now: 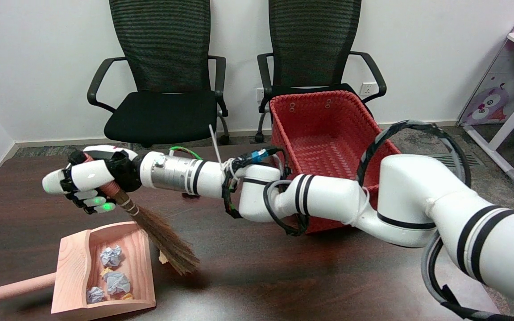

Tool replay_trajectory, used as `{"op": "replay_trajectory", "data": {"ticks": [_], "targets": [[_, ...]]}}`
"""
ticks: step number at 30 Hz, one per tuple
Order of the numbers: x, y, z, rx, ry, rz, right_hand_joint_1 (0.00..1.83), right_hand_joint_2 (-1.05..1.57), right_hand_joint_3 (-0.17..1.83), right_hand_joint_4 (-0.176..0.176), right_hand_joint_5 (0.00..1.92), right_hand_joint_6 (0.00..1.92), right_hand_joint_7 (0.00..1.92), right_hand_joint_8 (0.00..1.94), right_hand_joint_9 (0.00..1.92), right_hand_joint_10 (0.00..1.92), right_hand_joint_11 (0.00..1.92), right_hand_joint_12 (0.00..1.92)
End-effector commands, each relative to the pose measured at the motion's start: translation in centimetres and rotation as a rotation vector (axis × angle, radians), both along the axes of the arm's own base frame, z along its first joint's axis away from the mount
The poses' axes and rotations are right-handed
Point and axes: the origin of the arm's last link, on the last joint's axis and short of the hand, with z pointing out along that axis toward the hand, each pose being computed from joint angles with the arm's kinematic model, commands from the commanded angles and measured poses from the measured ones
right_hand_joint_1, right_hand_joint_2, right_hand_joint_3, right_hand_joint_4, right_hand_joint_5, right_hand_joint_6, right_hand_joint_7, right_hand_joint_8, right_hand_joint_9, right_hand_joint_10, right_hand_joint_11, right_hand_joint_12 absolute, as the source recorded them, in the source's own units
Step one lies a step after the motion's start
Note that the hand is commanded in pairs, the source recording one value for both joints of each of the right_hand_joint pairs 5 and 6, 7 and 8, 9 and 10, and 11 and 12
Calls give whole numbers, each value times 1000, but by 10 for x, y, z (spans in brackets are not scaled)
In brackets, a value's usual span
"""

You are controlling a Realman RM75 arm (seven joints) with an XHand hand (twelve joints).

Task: Sweep the paper ball into the dustpan.

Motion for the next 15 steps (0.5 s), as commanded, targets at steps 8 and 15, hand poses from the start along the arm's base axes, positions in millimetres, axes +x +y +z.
{"op": "replay_trajectory", "data": {"ticks": [8,15], "targets": [[80,-23,29,-1,32,433,859,1202,1833,-16,1920,1920,1920,1920,1920,1920,1920,1920],[58,9,43,-71,-44,349,834,1305,1833,-15,1920,1920,1920,1920,1920,1920,1920,1920]]}}
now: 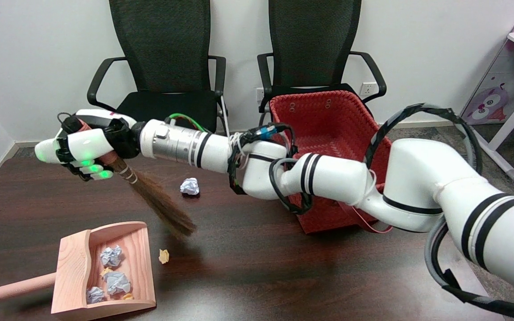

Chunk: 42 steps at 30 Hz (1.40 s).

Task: Sweep the paper ball into the dustpan.

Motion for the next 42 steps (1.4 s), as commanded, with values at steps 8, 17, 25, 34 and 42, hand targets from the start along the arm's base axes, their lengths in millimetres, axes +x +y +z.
{"op": "replay_trajectory", "data": {"ticks": [8,17,25,34,42], "targets": [[8,63,33,-178,-133,-18,832,1287,1833,-13,1920,1920,1920,1920,1920,1920,1920,1920],[3,82,41,-276,-177,19,781,1273,1833,-12,1920,1920,1920,1920,1920,1920,1920,1920],[-7,97,40,-408,-124,111,728,1419,1833,-12,1920,1920,1920,1920,1920,1920,1920,1920],[-41,112,24,-561,-13,168,714,1454,1833,-11,1920,1920,1920,1920,1920,1920,1920,1920],[-75,116,4,-560,-9,104,720,1469,1833,-9,1920,1920,1920,1920,1920,1920,1920,1920]]}}
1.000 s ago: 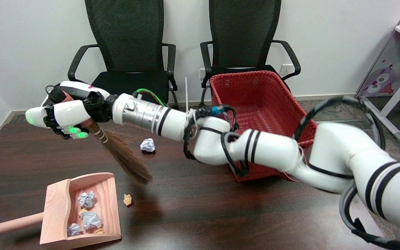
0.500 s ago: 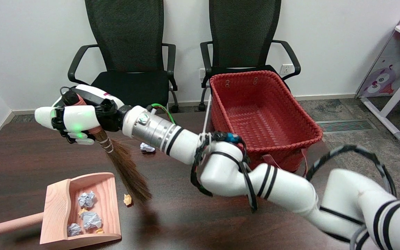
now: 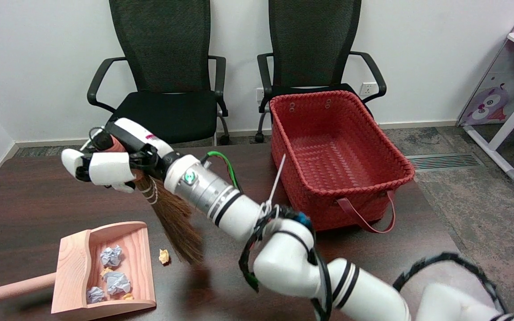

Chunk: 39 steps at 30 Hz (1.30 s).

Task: Sweep the paper ball into the dustpan.

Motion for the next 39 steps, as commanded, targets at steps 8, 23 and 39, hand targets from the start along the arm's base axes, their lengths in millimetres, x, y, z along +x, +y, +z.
{"op": "replay_trajectory", "data": {"ticks": [8,23,39], "targets": [[-83,29,-32,-206,118,-61,728,1463,1833,-9,1920,1920,1920,1920,1920,1920,1920,1920],[-77,39,-76,-103,29,-20,751,1350,1833,-7,1920,1920,1920,1920,1920,1920,1920,1920],[-73,28,-70,118,-834,-442,871,883,1804,-16,1920,1920,1920,1920,1920,1920,1920,1920]]}}
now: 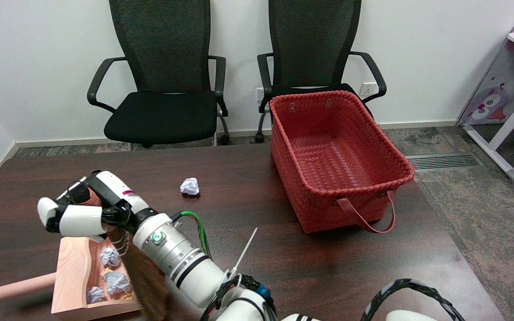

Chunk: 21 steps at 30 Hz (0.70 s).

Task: Sweep the paper ball into the dustpan.

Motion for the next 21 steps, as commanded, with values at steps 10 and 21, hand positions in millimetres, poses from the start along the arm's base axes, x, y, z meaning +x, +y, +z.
{"op": "replay_trajectory", "data": {"ticks": [10,21], "targets": [[32,-16,21,228,-923,-199,884,969,1649,-24,1920,1920,1920,1920,1920,1920,1920,1920],[61,-41,79,216,-874,-47,873,1042,1604,-23,1920,1920,1920,1920,1920,1920,1920,1920]]}}
